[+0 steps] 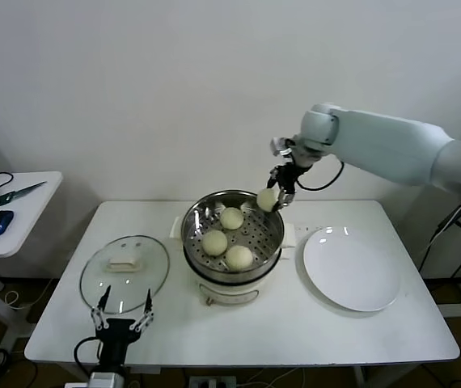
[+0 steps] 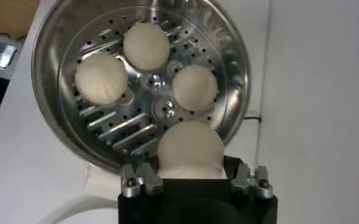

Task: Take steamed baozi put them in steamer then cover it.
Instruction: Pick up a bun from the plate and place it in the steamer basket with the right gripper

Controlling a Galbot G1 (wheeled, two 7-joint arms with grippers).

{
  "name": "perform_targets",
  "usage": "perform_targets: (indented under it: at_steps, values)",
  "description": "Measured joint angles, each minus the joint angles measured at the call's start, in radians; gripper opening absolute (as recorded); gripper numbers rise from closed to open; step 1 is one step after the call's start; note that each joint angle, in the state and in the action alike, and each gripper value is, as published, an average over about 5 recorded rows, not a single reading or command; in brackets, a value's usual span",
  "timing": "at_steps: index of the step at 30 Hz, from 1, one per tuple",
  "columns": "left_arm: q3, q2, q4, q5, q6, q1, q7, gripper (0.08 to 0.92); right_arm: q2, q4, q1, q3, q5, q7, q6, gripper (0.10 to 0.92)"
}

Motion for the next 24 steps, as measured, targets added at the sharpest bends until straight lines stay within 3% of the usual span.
perform_targets:
  at_steps: [17, 24]
  values:
    - [-0.020, 0.018, 0.012, -0.030, 0.002, -0.011, -0.001, 0.823, 0.103, -0.025, -0.079, -0.067, -0.024, 0.024, -0.026, 0.695]
    - [-0.020, 0.020, 0.014, -0.032, 0.002, -0.013, -0.001, 0.823, 0.109, -0.029, -0.093, -0.064, -0.028, 0.038, -0.038, 0.804]
